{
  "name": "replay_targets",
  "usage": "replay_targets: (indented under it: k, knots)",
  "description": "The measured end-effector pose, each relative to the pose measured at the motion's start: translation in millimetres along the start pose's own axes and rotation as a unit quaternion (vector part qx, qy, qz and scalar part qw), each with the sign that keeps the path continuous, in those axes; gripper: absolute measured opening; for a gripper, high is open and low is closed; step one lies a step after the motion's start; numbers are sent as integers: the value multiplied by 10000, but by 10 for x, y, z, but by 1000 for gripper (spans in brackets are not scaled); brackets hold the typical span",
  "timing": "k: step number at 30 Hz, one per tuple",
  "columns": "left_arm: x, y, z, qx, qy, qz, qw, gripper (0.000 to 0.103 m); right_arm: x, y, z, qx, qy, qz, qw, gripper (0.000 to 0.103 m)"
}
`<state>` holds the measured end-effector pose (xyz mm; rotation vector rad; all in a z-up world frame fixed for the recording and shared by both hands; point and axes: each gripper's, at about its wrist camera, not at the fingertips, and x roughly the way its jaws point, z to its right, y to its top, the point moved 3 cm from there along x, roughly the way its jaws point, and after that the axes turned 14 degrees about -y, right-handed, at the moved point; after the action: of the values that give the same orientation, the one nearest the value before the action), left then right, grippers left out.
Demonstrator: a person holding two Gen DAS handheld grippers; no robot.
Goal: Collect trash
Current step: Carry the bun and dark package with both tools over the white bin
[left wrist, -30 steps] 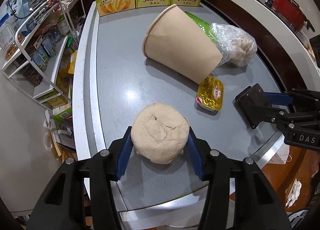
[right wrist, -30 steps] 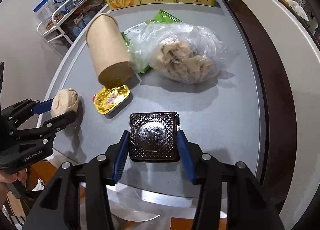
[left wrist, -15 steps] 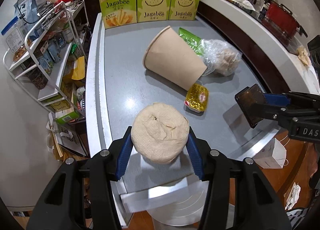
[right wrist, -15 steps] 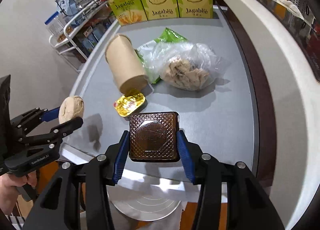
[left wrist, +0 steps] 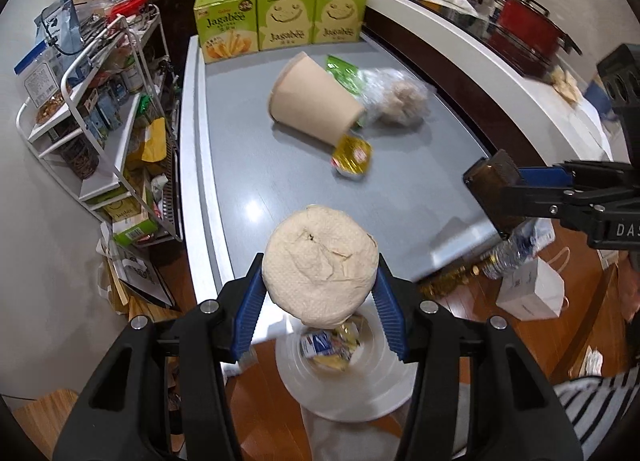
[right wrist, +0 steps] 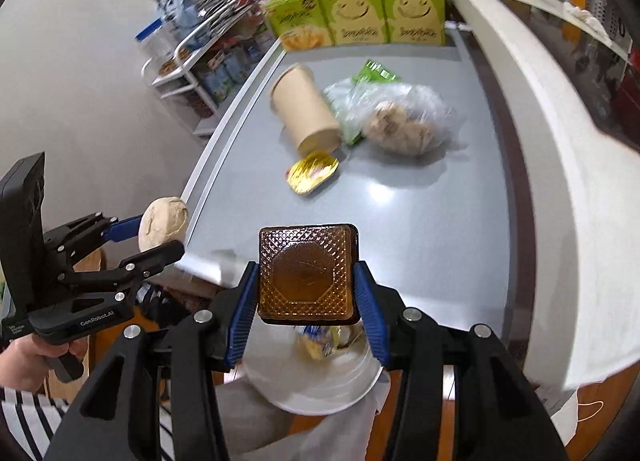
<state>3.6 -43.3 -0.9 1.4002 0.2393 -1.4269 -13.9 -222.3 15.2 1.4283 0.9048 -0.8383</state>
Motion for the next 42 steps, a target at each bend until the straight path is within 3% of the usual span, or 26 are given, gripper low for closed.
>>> replay_targets:
  k: [11, 18, 26, 42]
  knots:
    - [134, -583, 205, 19, -281, -689, 9972, 52, 141, -642, -264, -651, 180, -737, 9950, 47]
    - [387, -915, 227, -117, -385, -1143, 9926, 52, 419, -970, -358, -743, 220, -1213, 9896, 47]
    - [712, -1078, 165, -251, -271, -1473, 9884, 52, 780, -1095, -377, -575, 118, -1541, 9863, 47]
    - [975, -1069, 19, -410, -99, -1640, 9856, 52, 1120, -1075, -336, -461, -137, -1693, 9844, 47]
